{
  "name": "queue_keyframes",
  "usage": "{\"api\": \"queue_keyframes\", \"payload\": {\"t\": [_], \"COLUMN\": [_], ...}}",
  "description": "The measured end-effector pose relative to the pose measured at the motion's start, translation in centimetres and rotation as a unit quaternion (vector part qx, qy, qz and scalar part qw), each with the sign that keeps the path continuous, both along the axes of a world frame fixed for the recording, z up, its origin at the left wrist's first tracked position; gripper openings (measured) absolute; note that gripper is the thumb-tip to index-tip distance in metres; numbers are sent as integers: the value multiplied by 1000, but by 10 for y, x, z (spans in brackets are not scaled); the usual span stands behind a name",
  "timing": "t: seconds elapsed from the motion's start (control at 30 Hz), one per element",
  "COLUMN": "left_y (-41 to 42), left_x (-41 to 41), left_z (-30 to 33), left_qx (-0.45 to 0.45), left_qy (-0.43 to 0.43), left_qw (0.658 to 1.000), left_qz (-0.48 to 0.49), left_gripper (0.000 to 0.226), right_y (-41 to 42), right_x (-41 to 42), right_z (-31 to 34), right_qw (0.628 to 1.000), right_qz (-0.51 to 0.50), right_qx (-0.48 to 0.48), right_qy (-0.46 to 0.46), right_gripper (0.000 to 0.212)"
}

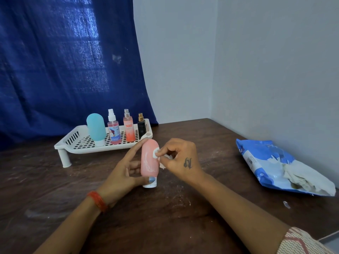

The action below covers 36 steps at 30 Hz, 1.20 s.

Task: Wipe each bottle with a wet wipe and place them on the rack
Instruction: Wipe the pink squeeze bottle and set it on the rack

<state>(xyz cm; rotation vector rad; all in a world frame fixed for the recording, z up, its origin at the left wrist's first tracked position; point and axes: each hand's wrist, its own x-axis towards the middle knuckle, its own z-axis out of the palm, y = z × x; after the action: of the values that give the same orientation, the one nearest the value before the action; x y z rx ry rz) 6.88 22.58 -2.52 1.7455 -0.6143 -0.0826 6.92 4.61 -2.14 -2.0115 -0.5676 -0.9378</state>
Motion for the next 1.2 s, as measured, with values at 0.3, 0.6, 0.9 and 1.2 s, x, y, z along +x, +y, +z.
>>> {"api": "queue_keyframes", "payload": {"t": [0.3,0.6,0.9,1.2], "left_y": [-1,-1,-1,0], "left_x": [-3,-4,-6,-4], "left_z": [3,3,5,3], "left_qx": [4,8,0,2], "left_qy": [2,2,11,8], "left_qw": [1000,1000,1000,1000], "left_qz": [2,9,8,7], "left_gripper": [101,97,98,97], "right_y": [5,1,7,-2], "right_x": [3,-3,-1,-4], "right_z": [2,2,4,8], "right_qw": [998,994,996,978], "right_qz": [-38,5,-9,20], "right_qx": [52,37,71,71], "right_qy": [17,103,43,196], "right_gripper": [13,8,13,14]}}
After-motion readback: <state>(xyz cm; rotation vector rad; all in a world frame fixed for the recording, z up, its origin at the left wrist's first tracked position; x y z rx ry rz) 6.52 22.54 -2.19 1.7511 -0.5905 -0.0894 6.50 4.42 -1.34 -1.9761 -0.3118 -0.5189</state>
